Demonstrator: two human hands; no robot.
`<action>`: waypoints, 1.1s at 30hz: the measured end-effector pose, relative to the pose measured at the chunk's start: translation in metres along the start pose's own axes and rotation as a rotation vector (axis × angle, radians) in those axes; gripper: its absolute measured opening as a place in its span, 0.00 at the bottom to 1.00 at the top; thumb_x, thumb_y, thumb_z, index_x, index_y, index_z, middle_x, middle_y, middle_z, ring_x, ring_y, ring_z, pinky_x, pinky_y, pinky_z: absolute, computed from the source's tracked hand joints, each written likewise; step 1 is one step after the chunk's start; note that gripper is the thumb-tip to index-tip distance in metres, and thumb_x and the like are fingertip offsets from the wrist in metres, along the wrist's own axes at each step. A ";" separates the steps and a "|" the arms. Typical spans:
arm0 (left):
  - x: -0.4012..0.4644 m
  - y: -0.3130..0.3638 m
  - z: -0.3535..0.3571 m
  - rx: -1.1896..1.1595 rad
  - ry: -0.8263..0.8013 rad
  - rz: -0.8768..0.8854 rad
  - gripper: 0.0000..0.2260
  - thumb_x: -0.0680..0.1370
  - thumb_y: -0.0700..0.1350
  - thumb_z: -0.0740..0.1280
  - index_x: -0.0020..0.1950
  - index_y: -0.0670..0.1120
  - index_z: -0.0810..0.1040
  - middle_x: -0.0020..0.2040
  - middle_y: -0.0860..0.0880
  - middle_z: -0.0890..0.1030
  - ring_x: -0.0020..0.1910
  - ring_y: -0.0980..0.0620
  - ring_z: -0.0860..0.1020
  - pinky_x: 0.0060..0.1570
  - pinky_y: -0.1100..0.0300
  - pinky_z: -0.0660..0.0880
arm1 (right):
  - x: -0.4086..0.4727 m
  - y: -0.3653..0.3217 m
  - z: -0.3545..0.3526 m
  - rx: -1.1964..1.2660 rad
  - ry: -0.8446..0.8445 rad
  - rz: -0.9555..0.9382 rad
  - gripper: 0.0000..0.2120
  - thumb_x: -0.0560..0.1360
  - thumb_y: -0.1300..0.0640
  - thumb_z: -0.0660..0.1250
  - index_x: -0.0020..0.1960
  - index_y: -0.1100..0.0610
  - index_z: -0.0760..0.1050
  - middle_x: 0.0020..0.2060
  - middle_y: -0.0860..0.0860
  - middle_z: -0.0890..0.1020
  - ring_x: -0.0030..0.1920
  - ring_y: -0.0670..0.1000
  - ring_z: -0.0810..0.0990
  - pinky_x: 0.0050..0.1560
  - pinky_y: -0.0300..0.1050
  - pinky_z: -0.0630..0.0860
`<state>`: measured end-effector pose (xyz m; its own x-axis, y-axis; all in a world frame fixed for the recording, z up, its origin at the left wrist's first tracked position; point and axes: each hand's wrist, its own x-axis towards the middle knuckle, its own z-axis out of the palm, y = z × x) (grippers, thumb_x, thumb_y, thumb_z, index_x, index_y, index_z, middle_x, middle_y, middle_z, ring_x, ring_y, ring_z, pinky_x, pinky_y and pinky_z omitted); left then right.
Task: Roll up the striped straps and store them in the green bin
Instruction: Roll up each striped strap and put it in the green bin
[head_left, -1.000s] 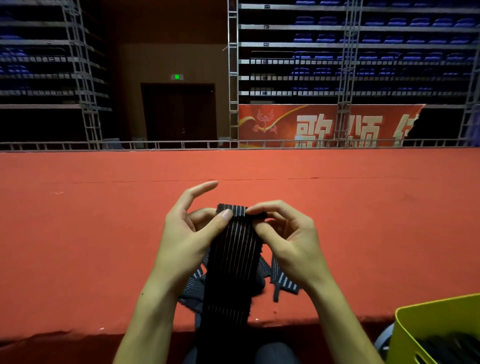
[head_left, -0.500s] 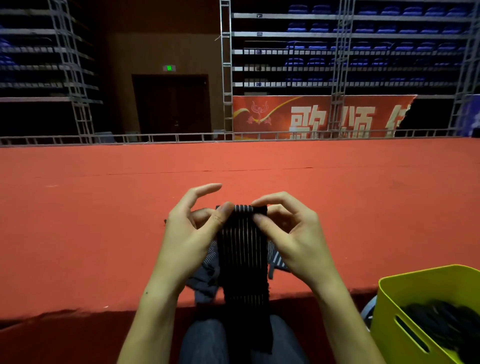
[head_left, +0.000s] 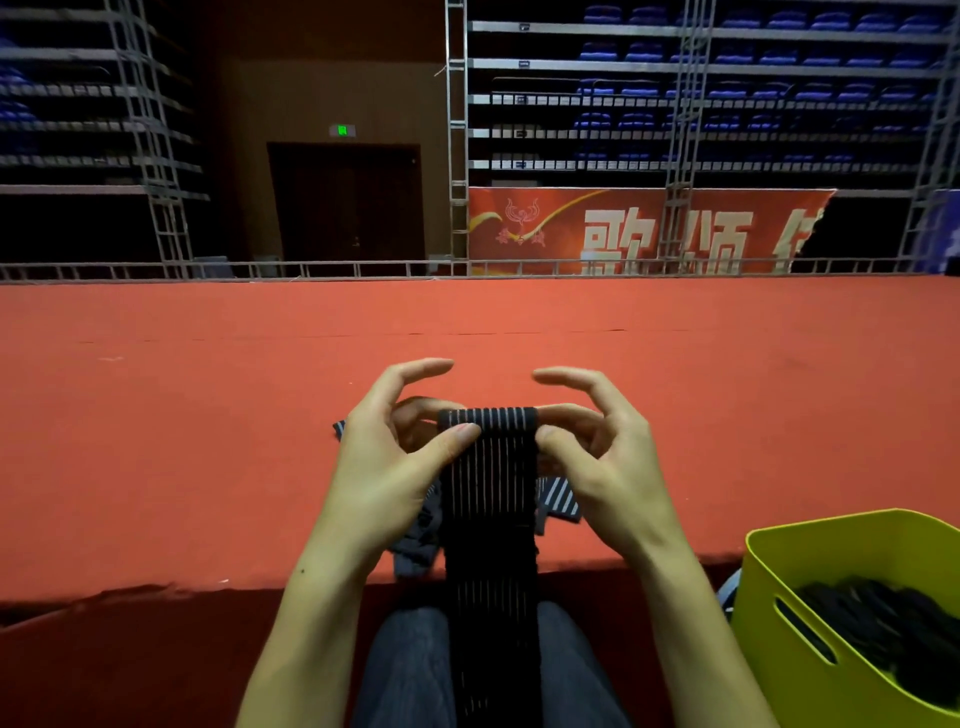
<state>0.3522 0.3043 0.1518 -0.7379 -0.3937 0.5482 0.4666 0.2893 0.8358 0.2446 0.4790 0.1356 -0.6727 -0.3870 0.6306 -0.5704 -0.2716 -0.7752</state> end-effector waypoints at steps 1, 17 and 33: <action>-0.001 0.001 0.000 0.009 -0.009 0.020 0.24 0.78 0.34 0.77 0.70 0.52 0.78 0.50 0.44 0.88 0.53 0.46 0.88 0.57 0.55 0.84 | -0.001 -0.001 -0.002 -0.016 -0.015 0.012 0.15 0.79 0.58 0.70 0.64 0.46 0.81 0.47 0.56 0.89 0.48 0.61 0.87 0.53 0.68 0.84; -0.020 -0.001 0.007 -0.018 -0.012 -0.042 0.13 0.80 0.51 0.73 0.63 0.50 0.83 0.43 0.43 0.89 0.46 0.50 0.89 0.47 0.63 0.81 | -0.024 0.008 0.003 -0.145 0.036 -0.218 0.08 0.81 0.65 0.72 0.57 0.54 0.83 0.51 0.48 0.87 0.55 0.54 0.87 0.57 0.53 0.82; -0.026 0.005 0.006 -0.060 0.035 0.023 0.20 0.80 0.35 0.75 0.69 0.50 0.79 0.47 0.45 0.89 0.49 0.51 0.88 0.50 0.63 0.81 | -0.032 0.002 0.000 0.009 -0.005 0.045 0.16 0.78 0.48 0.76 0.65 0.43 0.80 0.52 0.54 0.87 0.53 0.57 0.88 0.51 0.64 0.85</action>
<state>0.3709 0.3213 0.1414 -0.7095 -0.4181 0.5673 0.5127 0.2462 0.8225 0.2654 0.4910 0.1141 -0.6953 -0.4032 0.5950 -0.5356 -0.2614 -0.8030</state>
